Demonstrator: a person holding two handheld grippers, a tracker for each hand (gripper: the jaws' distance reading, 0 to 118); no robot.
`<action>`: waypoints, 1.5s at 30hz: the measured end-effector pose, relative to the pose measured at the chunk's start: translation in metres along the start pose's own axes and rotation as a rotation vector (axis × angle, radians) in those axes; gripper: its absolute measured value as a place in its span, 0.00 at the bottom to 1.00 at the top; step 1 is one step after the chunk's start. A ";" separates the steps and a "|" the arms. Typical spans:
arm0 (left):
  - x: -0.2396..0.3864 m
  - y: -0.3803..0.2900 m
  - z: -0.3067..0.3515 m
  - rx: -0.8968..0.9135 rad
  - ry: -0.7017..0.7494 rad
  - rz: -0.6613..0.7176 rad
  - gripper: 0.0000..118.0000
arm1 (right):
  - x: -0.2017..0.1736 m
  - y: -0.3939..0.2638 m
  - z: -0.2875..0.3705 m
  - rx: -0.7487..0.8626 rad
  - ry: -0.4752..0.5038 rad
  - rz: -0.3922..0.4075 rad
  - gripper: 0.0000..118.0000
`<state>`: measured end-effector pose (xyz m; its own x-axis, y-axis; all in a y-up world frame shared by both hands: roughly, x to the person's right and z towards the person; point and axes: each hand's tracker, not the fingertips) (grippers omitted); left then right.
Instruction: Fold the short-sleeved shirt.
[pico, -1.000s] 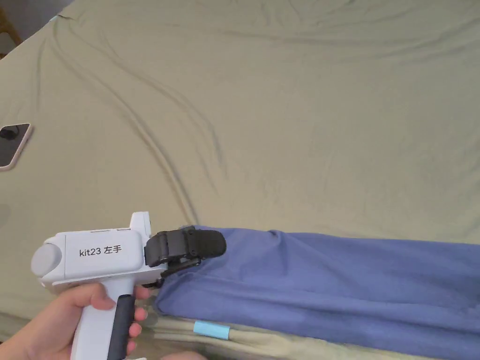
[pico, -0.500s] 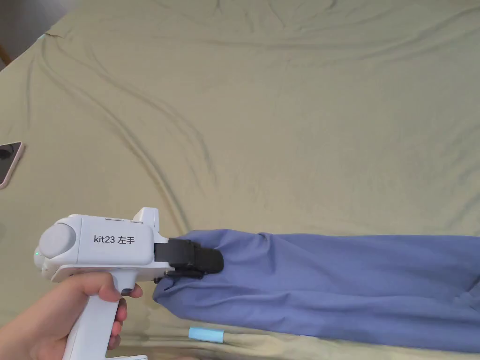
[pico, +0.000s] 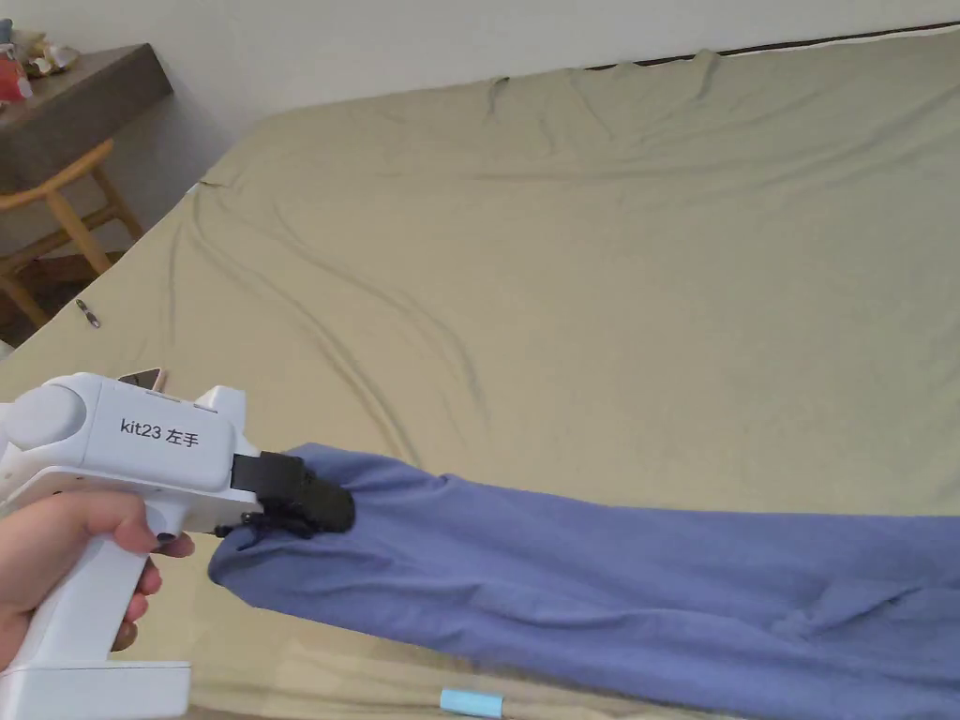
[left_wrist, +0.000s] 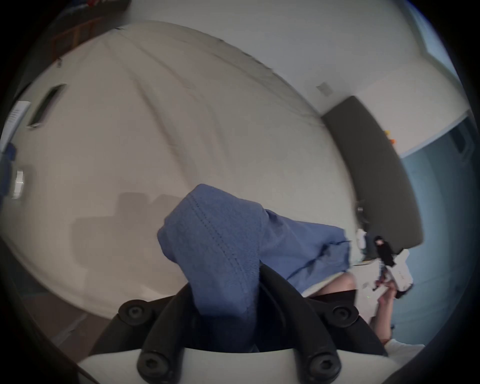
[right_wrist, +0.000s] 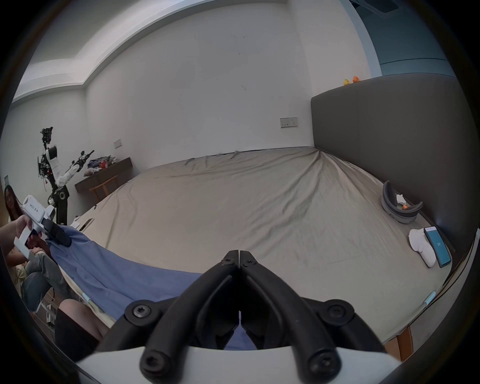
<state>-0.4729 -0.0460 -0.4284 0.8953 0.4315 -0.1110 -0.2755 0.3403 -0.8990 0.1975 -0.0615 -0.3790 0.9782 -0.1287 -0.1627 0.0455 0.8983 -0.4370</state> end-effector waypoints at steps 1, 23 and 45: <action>-0.010 0.002 0.006 -0.017 0.065 0.001 0.04 | 0.000 0.000 0.001 -0.001 0.006 0.001 0.00; 0.188 -0.018 -0.155 -0.264 0.139 -0.164 0.04 | 0.003 0.001 0.006 -0.016 0.144 -0.036 0.00; 0.222 -0.088 -0.185 -0.079 0.174 -0.297 0.00 | -0.011 -0.002 -0.006 -0.066 0.183 -0.029 0.00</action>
<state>-0.1855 -0.1343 -0.4522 0.9803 0.1726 0.0958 0.0276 0.3609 -0.9322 0.1856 -0.0644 -0.3821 0.9233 -0.2341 -0.3046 0.0542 0.8644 -0.4999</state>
